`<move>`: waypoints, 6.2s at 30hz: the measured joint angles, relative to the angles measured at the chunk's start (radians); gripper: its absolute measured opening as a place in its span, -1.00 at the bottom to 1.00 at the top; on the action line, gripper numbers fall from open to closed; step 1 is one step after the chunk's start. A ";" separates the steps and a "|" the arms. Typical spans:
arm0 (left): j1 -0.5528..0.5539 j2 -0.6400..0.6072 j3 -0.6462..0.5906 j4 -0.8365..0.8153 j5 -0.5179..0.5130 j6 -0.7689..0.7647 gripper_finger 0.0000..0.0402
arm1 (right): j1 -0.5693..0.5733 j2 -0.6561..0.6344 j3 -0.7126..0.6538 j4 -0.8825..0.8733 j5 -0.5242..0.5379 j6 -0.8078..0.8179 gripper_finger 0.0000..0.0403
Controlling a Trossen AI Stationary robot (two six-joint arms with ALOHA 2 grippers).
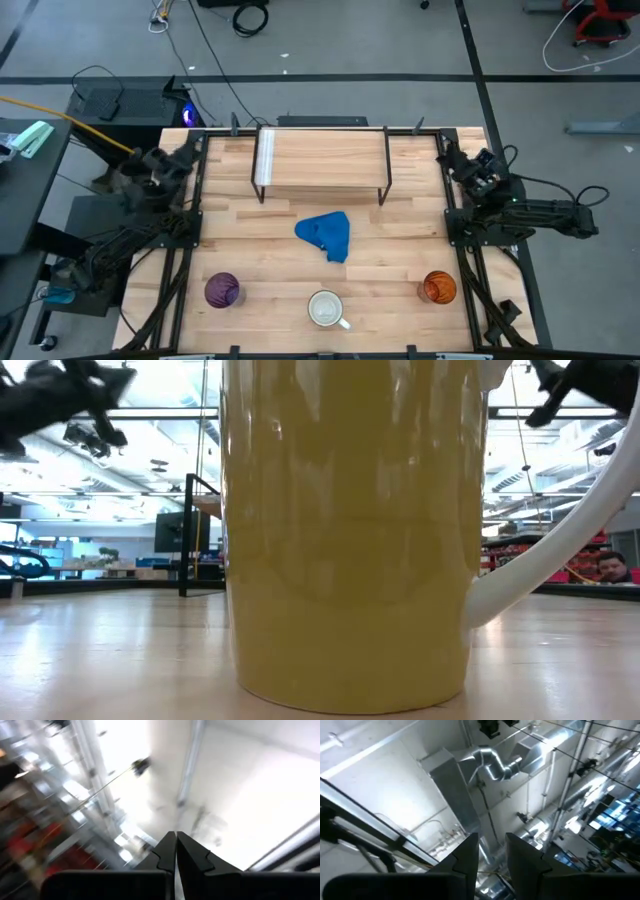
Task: Stack small to large cups/mugs on shelf
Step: Move the orange glass to the middle of the table
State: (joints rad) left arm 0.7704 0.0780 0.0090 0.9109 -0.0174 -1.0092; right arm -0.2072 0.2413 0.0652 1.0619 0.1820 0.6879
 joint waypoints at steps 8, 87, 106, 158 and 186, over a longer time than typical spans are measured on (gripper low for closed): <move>0.001 0.000 0.077 0.116 0.054 0.004 -0.88 | 0.000 0.000 0.191 -0.166 -0.206 -0.042 -0.49; -0.001 0.354 0.802 -2.263 0.292 0.542 -0.88 | 1.151 0.951 1.010 -2.279 -0.235 1.274 -0.49; -0.001 0.354 0.801 -2.265 0.262 0.561 -0.82 | 1.207 1.059 1.008 -2.317 -0.235 1.416 -0.49; -0.001 0.354 0.801 -2.262 0.260 0.569 -0.78 | 1.223 1.036 0.924 -2.298 -0.246 1.503 -0.49; -0.002 0.354 0.801 -2.224 0.261 0.571 -0.79 | 1.231 1.035 0.854 -2.207 -0.242 1.520 -0.76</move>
State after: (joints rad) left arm 0.7689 0.4319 0.8101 -1.3135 0.2432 -0.4382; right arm 1.0233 1.2766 0.9188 -1.1454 -0.0605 2.2078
